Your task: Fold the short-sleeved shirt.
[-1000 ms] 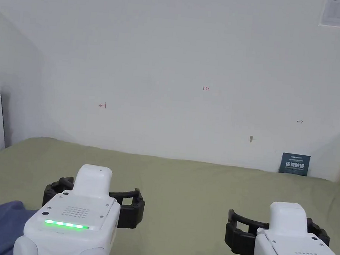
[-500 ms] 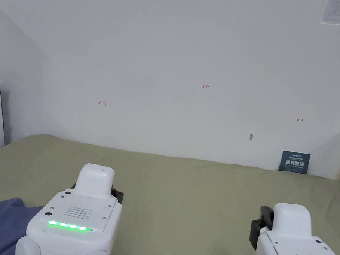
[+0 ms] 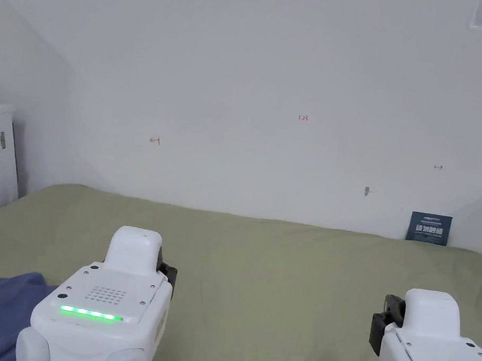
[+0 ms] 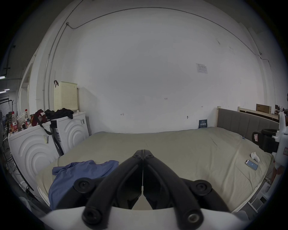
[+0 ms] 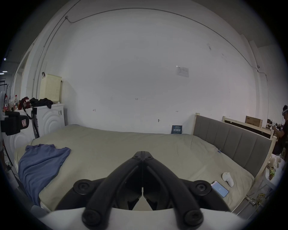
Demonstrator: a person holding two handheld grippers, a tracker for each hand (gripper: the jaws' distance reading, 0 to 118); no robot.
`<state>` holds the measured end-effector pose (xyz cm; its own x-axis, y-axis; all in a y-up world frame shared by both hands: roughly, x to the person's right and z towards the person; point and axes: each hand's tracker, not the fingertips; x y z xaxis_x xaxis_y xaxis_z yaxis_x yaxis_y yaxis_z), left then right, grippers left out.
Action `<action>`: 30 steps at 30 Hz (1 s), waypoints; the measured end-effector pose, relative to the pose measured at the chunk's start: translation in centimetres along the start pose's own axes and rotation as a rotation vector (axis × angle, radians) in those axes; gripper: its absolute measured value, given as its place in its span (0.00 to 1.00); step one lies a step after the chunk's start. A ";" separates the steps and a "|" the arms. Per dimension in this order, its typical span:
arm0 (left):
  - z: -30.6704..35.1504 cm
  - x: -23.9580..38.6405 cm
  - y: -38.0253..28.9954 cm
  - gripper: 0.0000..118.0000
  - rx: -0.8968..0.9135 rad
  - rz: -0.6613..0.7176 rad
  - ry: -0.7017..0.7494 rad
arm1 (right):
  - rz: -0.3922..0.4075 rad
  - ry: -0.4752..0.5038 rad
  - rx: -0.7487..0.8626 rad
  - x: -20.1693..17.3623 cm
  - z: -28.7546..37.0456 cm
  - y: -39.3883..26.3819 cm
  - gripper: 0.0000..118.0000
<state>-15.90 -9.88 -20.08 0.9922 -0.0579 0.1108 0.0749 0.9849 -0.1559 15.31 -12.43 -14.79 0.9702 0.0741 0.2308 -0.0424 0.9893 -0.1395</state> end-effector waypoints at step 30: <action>5.9 -21.3 -3.7 0.00 -0.137 0.103 0.492 | -0.003 0.545 -0.038 -22.5 -5.3 -0.1 0.01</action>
<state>-37.88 -11.37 -16.04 0.9222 -0.0640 -0.3813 -0.0459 0.9612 -0.2722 -5.25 -14.83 -25.03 0.9540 -0.0150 -0.2996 -0.0401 0.9834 -0.1769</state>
